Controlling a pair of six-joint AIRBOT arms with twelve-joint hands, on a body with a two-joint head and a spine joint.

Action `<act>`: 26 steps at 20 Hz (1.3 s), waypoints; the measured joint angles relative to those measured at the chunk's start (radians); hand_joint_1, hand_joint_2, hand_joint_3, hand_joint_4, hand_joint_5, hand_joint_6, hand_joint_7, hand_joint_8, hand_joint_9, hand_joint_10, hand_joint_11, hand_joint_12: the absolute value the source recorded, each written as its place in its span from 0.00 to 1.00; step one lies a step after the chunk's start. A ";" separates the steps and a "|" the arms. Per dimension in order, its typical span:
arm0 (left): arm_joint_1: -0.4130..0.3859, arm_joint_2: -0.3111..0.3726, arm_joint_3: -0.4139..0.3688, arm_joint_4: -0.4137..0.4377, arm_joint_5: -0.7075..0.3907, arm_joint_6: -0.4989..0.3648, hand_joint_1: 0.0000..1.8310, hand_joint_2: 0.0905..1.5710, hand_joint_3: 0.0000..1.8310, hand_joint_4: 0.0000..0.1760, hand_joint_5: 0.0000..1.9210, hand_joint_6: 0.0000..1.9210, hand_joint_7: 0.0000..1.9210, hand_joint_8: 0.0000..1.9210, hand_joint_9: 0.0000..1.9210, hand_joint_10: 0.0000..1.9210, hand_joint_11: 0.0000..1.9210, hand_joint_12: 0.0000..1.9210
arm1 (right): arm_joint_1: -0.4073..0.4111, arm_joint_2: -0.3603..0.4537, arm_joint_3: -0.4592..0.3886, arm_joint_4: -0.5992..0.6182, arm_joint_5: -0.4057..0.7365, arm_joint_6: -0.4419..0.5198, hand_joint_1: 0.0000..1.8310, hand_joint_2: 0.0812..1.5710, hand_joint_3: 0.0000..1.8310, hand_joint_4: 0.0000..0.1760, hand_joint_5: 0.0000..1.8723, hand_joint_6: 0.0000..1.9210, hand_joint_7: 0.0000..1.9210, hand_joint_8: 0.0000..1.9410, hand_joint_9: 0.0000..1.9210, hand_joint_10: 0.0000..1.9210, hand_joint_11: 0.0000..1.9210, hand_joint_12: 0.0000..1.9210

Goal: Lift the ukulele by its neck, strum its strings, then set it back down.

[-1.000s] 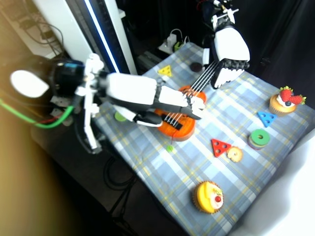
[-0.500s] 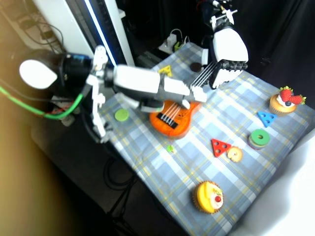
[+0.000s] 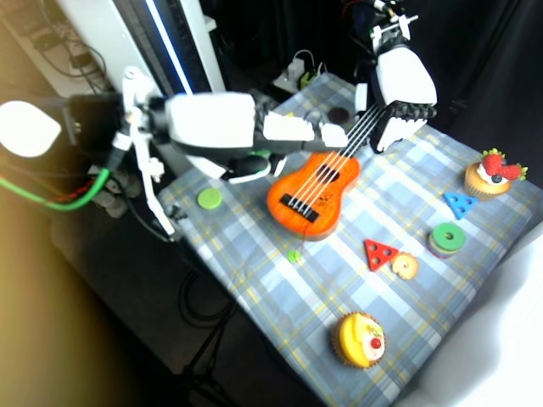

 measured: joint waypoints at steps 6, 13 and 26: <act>-0.003 -0.027 0.039 -0.003 0.103 0.040 0.76 0.73 0.00 0.00 0.52 1.00 0.66 1.00 0.73 1.00 0.81 1.00 | 0.002 0.053 -0.011 0.136 0.010 -0.102 0.57 0.84 0.02 0.00 0.26 0.04 0.13 0.00 0.04 0.00 0.00 0.00; -0.031 -0.068 0.093 -0.113 0.219 0.203 0.59 0.85 0.01 0.00 0.24 0.83 0.35 0.90 0.28 0.96 0.24 1.00 | -0.002 0.055 -0.011 0.145 0.022 -0.105 0.56 0.86 0.01 0.00 0.26 0.05 0.16 0.00 0.06 0.01 0.00 0.00; 0.010 0.116 -0.076 0.072 -0.007 -0.100 0.26 0.71 0.00 0.00 0.00 0.00 0.00 0.00 0.00 0.00 0.00 0.00 | -0.126 0.118 -0.051 0.306 0.138 -0.195 0.42 0.91 0.00 0.13 0.00 0.00 0.00 0.00 0.02 0.01 0.00 0.42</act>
